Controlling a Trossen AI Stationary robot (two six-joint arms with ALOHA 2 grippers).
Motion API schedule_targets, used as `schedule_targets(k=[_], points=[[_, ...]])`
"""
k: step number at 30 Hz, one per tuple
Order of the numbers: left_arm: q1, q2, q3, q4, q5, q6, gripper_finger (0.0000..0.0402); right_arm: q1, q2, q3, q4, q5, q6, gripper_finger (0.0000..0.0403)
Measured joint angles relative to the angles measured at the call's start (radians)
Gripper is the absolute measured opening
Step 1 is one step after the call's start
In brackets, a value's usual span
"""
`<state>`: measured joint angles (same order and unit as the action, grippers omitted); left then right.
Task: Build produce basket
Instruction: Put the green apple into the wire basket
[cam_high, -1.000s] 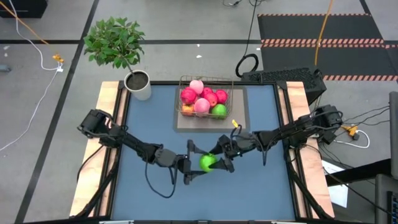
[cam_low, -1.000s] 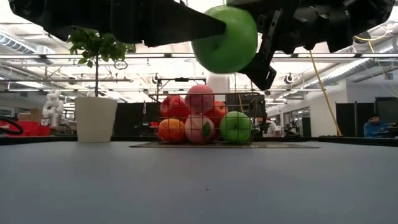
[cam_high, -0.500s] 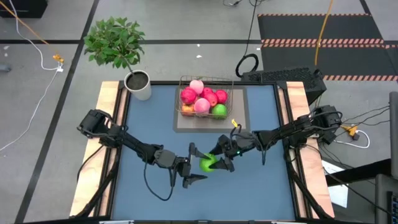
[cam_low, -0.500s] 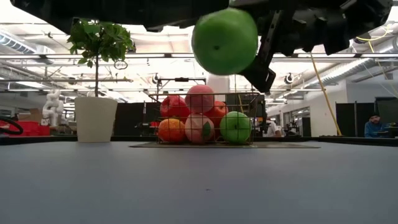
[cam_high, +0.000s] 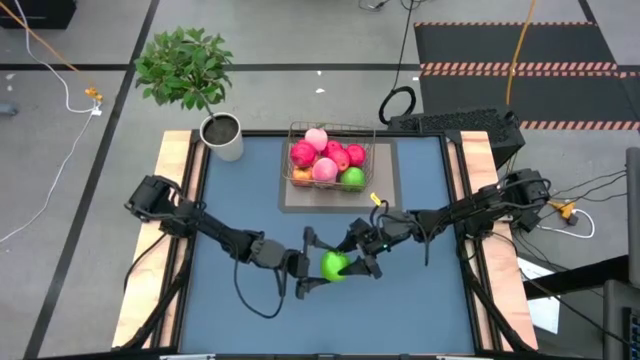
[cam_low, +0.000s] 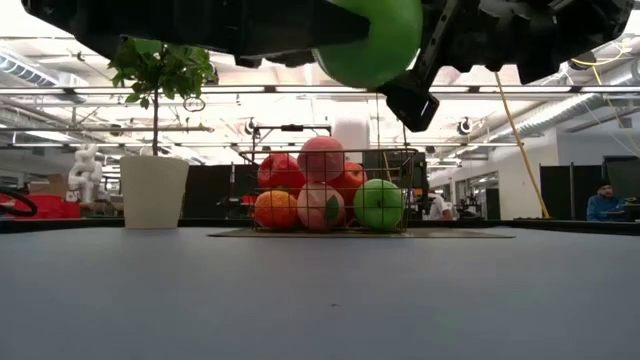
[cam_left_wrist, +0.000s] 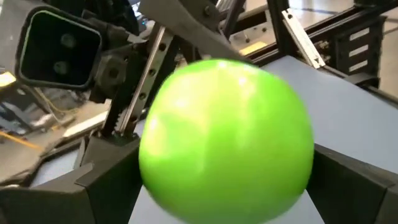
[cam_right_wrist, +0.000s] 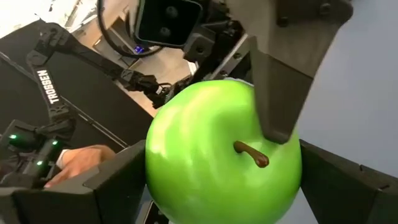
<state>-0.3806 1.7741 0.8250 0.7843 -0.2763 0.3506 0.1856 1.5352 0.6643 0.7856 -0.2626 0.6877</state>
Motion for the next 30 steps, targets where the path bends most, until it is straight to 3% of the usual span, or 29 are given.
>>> schedule_targets(k=[10,17,24,30], points=[[-0.001,0.000,0.017,-0.005,0.044,0.063,0.0388,0.000,0.001,0.000,-0.015,0.023,-0.003,0.0353],[-0.001,0.000,0.019,-0.028,0.045,0.094,0.0321,0.007,0.002,0.000,-0.013,0.029,-0.036,0.0355],[-0.003,0.000,0.019,-0.050,0.040,0.122,0.0321,0.008,0.002,-0.001,-0.020,0.075,-0.119,0.0357],[-0.050,-0.010,0.021,-0.096,-0.128,0.181,0.0338,-0.019,-0.005,0.003,-0.067,0.102,-0.224,0.0357]])
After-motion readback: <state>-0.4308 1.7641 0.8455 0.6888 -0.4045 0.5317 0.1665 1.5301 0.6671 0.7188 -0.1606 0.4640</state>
